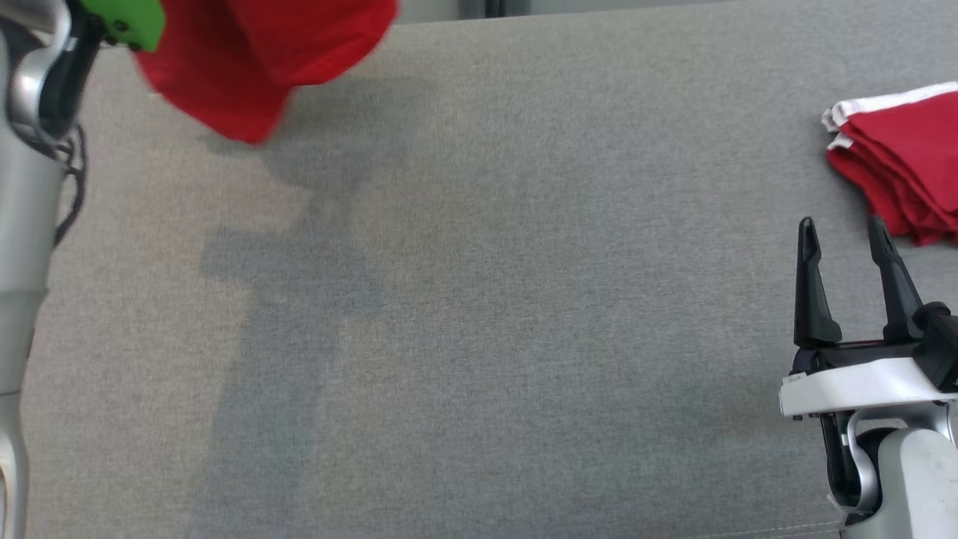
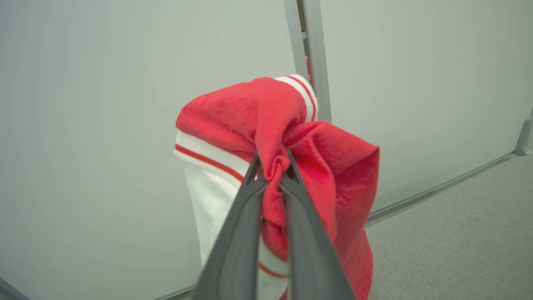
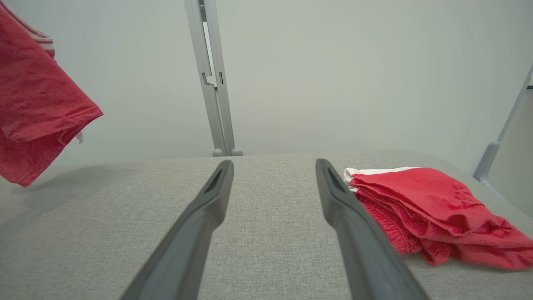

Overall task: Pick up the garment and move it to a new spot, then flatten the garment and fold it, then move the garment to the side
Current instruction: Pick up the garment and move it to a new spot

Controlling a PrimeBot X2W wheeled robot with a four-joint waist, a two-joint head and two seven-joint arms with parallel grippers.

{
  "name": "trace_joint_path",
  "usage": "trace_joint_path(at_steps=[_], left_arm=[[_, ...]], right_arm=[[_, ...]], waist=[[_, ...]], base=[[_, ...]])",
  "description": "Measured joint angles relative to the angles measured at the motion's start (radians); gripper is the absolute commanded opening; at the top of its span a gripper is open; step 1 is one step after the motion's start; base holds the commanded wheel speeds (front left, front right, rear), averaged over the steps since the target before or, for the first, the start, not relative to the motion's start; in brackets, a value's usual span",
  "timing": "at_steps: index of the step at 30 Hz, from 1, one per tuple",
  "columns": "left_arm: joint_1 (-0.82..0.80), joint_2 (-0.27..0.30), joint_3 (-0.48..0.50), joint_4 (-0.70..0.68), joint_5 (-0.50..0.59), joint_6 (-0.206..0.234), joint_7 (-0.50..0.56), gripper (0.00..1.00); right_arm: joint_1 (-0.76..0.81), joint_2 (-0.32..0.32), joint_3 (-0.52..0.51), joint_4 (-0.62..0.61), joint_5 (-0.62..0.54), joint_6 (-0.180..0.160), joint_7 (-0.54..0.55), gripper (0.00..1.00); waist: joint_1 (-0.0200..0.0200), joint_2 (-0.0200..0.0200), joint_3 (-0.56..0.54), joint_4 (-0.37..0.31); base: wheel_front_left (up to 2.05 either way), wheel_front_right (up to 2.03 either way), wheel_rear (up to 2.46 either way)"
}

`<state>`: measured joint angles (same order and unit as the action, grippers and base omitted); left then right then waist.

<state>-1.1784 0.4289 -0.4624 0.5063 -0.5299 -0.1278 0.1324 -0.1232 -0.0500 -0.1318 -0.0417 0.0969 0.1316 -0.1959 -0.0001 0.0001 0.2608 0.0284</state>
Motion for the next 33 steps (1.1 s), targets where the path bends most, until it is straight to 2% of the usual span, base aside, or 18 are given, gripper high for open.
trace_joint_path(at_steps=[7,11,15,19,28,29,30,31,33], left_arm=[[0.097,-0.088,-0.062,-0.230,-0.093,-0.001,0.058,0.00],[0.231,-0.146,-0.100,-0.285,-0.128,0.026,0.059,0.00],[0.367,-0.155,-0.114,-0.211,-0.133,0.072,0.010,0.00],[0.459,-0.158,-0.085,-0.100,-0.136,0.122,-0.079,0.00],[0.535,-0.159,-0.059,0.141,-0.111,0.199,-0.220,0.00],[0.537,-0.160,-0.061,0.156,-0.109,0.198,-0.230,0.16],[0.541,-0.165,-0.066,0.179,-0.105,0.197,-0.248,0.96],[0.545,-0.169,-0.070,0.191,-0.101,0.195,-0.259,1.00],[0.552,-0.181,-0.078,0.221,-0.100,0.188,-0.287,1.00]], right_arm=[[0.039,0.000,-0.010,0.046,0.026,0.000,-0.022,1.00],[0.041,0.000,-0.006,0.065,0.035,0.000,-0.033,1.00],[0.029,0.000,0.016,0.086,0.046,0.000,-0.044,1.00],[0.004,0.000,0.027,0.107,0.041,0.000,-0.050,1.00],[-0.012,0.000,0.036,0.147,0.039,0.000,-0.060,1.00],[-0.013,0.000,0.038,0.151,0.039,0.000,-0.060,1.00],[-0.014,0.000,0.042,0.159,0.037,0.000,-0.061,1.00],[-0.014,0.000,0.044,0.164,0.035,0.000,-0.061,1.00],[-0.015,0.000,0.048,0.176,0.031,0.000,-0.061,1.00]], waist=[[0.0000,0.0000,-0.106,-0.061],[0.0000,0.0000,-0.125,-0.107],[0.0000,0.0000,-0.115,-0.141],[0.0000,0.0000,-0.081,-0.158],[0.0000,0.0000,-0.031,-0.170],[0.0000,0.0000,-0.031,-0.168],[0.0000,0.0000,-0.032,-0.163],[0.0000,0.0000,-0.034,-0.159],[0.0000,0.0000,-0.040,-0.149]], base=[[0.00,0.00,0.00],[0.00,0.00,0.00],[0.00,0.00,0.00],[0.00,0.00,0.00],[0.00,0.00,0.00],[0.00,0.00,0.00],[0.00,0.00,0.00],[0.00,0.00,0.00],[0.00,0.00,0.00]])
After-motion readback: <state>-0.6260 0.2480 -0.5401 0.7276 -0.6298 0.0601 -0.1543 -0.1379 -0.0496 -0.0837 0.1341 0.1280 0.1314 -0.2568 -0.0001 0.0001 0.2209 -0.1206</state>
